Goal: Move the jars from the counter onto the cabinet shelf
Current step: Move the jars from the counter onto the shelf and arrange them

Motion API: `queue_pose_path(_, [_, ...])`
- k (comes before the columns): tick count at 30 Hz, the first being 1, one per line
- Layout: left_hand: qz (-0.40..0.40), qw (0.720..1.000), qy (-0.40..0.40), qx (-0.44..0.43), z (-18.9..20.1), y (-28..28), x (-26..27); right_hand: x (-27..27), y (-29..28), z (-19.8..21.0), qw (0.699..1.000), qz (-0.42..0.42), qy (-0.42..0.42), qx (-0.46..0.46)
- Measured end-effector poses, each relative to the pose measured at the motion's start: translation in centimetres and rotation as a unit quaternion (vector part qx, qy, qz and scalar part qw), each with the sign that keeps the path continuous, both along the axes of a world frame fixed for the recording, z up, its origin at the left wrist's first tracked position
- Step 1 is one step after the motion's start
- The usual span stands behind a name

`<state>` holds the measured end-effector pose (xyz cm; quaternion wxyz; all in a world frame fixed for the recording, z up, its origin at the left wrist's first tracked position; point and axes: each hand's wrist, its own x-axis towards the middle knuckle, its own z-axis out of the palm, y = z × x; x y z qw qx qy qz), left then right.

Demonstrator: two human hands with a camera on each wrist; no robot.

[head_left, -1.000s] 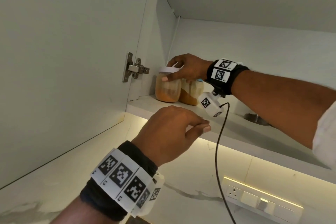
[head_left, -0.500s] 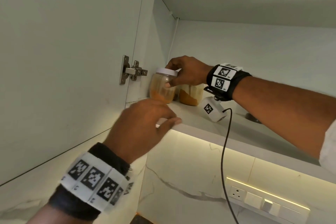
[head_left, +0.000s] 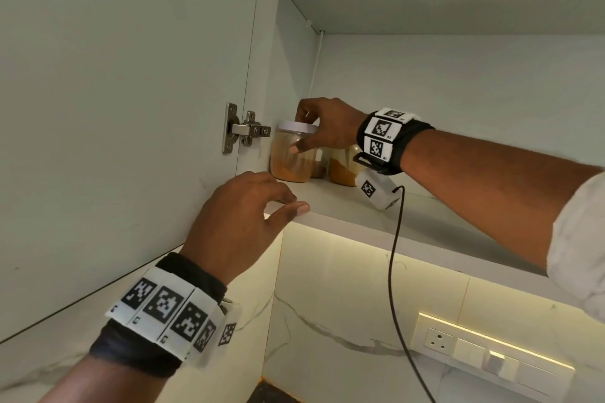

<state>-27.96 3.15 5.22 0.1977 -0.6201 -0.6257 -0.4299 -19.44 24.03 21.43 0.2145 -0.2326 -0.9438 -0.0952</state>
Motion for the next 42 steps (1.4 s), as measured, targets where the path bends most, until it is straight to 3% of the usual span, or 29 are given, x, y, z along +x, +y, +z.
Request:
queue_pose_path(6, [-0.016, 1.000, -0.002, 0.003, 0.3, -0.2, 0.1, 1.9, -1.8, 1.0, 0.999, -0.028, -0.038, -0.002])
queue_pose_path(13, [-0.024, 0.999, -0.038, 0.004, 0.1, -0.5, 0.3, 8.6, -7.9, 2.3, 0.999, -0.016, -0.038, 0.022])
queue_pose_path(17, [-0.035, 0.996, -0.076, 0.027, 0.0, -0.7, 0.9, 14.7, -13.2, 1.8, 1.000, 0.009, -0.001, 0.026])
queue_pose_path(21, [-0.019, 0.997, -0.062, 0.037, 0.1, -1.3, 2.7, 21.0, -17.0, -0.7, 0.997, 0.024, 0.071, 0.010])
queue_pose_path(28, [-0.154, 0.984, 0.019, 0.085, -0.2, -1.8, 12.5, 30.5, -21.4, -10.8, 0.984, -0.009, 0.179, -0.018])
queue_pose_path(31, [-0.223, 0.970, 0.057, 0.079, -3.1, -1.5, 17.1, 33.2, -22.5, -16.6, 0.973, -0.035, 0.215, -0.077])
queue_pose_path(36, [-0.313, 0.947, 0.020, -0.061, -14.3, -0.2, 23.0, 38.6, -20.3, -29.4, 0.952, -0.132, 0.226, -0.161])
queue_pose_path(42, [-0.306, 0.903, -0.032, -0.300, -31.7, 2.0, 25.9, 45.9, -15.6, -47.1, 0.891, -0.308, 0.192, -0.272])
